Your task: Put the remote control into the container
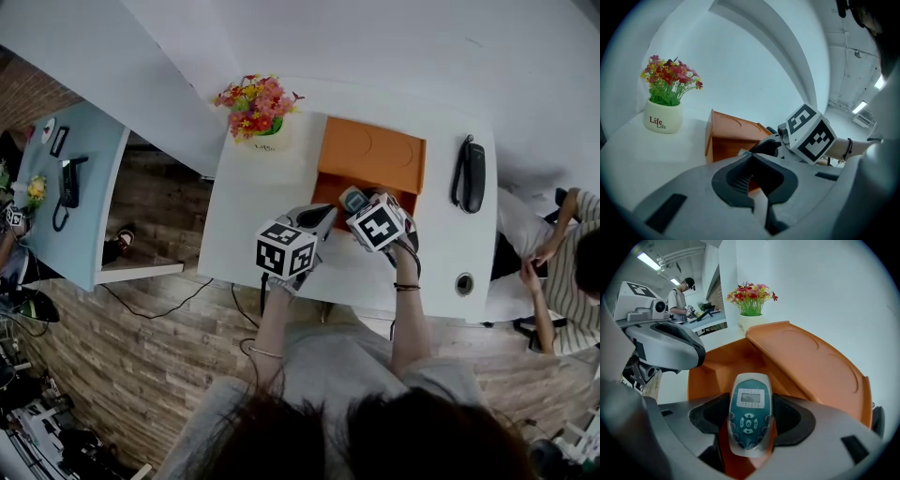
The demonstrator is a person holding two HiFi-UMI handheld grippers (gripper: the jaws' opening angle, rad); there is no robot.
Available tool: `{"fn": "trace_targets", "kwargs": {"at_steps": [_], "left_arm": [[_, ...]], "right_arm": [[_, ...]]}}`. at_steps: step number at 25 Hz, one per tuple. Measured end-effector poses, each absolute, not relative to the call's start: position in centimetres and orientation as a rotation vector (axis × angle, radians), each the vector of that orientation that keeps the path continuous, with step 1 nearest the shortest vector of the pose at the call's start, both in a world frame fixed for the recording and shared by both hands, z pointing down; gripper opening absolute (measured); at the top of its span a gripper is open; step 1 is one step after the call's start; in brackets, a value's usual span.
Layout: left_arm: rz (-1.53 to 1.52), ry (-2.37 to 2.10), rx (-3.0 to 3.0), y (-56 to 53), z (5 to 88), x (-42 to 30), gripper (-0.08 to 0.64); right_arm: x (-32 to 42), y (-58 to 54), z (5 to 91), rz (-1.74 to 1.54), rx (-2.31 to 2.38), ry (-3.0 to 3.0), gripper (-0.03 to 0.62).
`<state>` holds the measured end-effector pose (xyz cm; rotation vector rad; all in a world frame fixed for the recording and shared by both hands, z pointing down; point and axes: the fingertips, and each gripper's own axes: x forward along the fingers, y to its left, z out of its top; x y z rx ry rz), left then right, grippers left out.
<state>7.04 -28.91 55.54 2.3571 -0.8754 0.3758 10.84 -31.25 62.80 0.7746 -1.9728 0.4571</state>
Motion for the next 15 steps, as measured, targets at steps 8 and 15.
{"fn": "trace_targets", "kwargs": {"at_steps": [8,15], "left_arm": [[0.38,-0.896,2.341,-28.73,55.71,6.46,0.003],[0.393,-0.894,2.338,-28.48,55.82,6.64,0.003]], "right_arm": [[10.67,-31.22,63.09,0.457,0.744,-1.941,0.285],[10.81,-30.8,63.65,0.505,0.714,-1.939,0.285]]}}
